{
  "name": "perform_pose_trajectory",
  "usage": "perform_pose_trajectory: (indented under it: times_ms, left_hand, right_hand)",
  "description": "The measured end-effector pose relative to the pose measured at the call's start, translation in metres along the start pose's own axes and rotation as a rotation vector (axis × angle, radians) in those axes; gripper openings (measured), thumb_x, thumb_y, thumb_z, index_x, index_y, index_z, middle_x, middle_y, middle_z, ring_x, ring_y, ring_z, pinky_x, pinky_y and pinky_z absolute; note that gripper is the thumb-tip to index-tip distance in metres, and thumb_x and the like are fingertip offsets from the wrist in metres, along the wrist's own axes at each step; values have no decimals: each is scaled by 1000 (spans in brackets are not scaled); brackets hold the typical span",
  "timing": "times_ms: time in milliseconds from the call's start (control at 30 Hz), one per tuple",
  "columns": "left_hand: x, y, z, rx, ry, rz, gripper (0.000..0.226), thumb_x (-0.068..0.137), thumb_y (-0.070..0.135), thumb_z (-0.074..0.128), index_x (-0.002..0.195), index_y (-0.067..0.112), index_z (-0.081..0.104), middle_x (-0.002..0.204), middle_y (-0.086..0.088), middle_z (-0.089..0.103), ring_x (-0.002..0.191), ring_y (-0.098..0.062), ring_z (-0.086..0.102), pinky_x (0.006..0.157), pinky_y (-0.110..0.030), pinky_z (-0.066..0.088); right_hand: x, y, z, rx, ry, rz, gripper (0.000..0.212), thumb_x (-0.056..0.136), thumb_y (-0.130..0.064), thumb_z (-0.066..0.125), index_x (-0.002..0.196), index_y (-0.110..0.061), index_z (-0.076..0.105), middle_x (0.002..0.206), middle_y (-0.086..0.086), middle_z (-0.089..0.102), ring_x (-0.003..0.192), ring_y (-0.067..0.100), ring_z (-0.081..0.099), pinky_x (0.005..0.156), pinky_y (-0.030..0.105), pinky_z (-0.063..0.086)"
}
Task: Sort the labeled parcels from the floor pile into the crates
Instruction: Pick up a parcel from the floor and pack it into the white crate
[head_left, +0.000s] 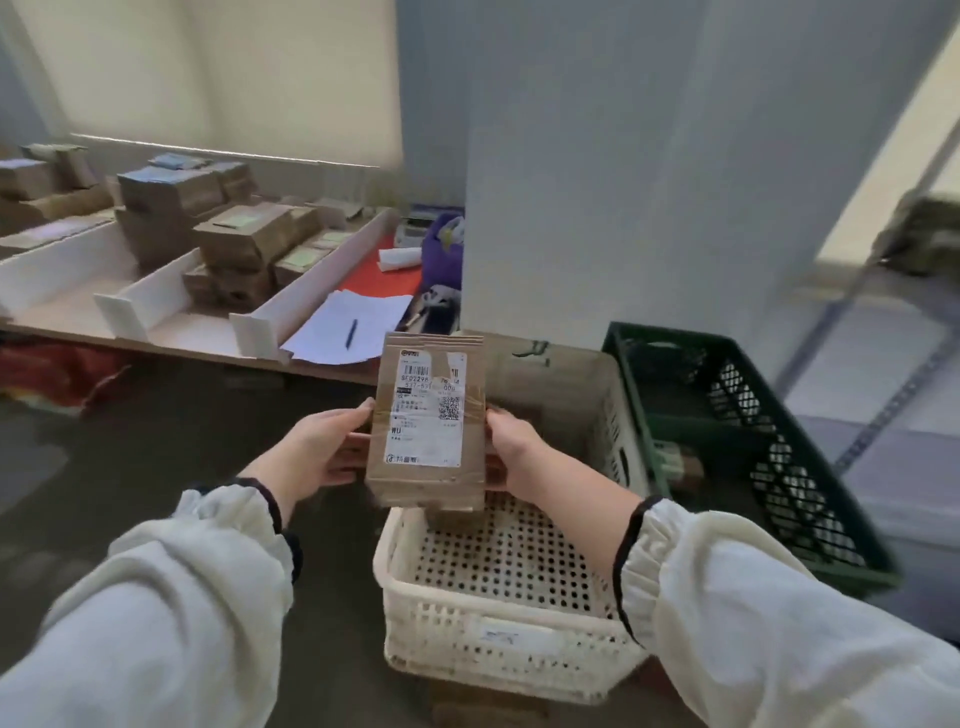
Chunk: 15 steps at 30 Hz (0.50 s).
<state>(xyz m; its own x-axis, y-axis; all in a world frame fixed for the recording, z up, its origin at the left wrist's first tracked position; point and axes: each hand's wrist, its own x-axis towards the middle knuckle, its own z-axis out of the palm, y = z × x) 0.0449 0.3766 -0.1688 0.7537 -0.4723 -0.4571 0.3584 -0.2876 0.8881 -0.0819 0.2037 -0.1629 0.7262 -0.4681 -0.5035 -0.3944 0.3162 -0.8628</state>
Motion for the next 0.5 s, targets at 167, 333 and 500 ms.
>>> perform_pose_trajectory:
  times_ms: [167,333,500]
  left_hand:
    - [69,4,105,77,-137,-60,36,86,47,62,106,16,63,90,-9,70,81,-27,65,84,-42,52]
    - [126,-12,152,211,-214,-166,41,85,56,59,95,16,66,88,-5,73,85,-27,67,96,-46,46]
    - [181,-16,173,329,-317,-226,50,84,60,56,109,17,63,101,-6,71,91,-25,68,89,-42,47]
  right_hand:
    - [64,13,-95,88,185,65,21,96,-30,38,110,-24,52,86,7,61,58,18,59,56,28,53]
    - [126,50,-142,166,277,167,44,96,-42,35,131,-17,45,128,10,55,103,24,63,77,41,55]
    - [174,71,-155,263,277,281,68,86,-66,39,138,-23,42,136,3,54,119,26,54,100,51,45]
